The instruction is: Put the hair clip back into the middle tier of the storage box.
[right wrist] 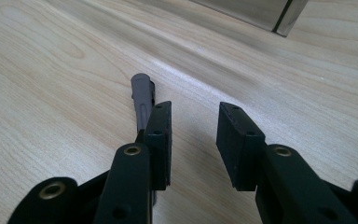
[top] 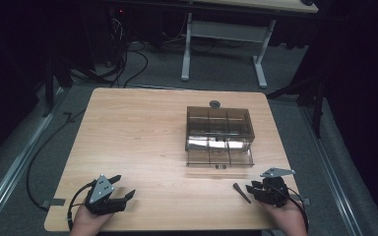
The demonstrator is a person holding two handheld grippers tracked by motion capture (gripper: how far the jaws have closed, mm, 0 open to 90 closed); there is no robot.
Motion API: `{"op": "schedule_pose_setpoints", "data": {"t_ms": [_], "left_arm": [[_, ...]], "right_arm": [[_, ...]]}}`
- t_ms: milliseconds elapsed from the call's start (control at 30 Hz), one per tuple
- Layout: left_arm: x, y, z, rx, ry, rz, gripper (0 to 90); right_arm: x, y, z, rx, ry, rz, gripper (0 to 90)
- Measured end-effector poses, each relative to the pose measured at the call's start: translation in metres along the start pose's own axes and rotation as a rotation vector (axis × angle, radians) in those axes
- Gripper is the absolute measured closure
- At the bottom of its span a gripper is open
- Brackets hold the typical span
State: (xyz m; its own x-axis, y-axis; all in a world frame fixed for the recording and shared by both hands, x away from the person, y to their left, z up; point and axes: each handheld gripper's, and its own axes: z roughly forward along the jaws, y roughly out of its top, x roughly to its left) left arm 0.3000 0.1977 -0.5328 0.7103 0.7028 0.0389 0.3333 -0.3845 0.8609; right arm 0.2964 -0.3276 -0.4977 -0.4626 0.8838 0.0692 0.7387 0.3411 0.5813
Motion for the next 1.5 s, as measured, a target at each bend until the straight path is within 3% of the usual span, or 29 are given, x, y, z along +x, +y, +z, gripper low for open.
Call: {"op": "schedule_pose_setpoints", "data": {"t_ms": [433, 900, 1300, 1500], "left_arm": [[0.000, 0.000, 0.000, -0.003, 0.000, 0.002, 26.6], [0.000, 0.000, -0.001, -0.002, -0.003, 0.003, 26.6], [0.000, 0.000, -0.001, -0.005, -0.002, 0.003, 26.6], [0.000, 0.000, -0.001, -0.002, -0.006, 0.001, 26.6]], "right_arm": [[0.003, 0.018, 0.000, 0.189, 0.012, -0.045, 63.4], [0.009, 0.032, 0.003, 0.314, 0.040, -0.104, 62.1], [0.018, 0.043, 0.014, 0.456, 0.051, -0.156, 62.0], [0.022, 0.053, 0.019, 0.486, 0.055, -0.189, 65.6]]}}
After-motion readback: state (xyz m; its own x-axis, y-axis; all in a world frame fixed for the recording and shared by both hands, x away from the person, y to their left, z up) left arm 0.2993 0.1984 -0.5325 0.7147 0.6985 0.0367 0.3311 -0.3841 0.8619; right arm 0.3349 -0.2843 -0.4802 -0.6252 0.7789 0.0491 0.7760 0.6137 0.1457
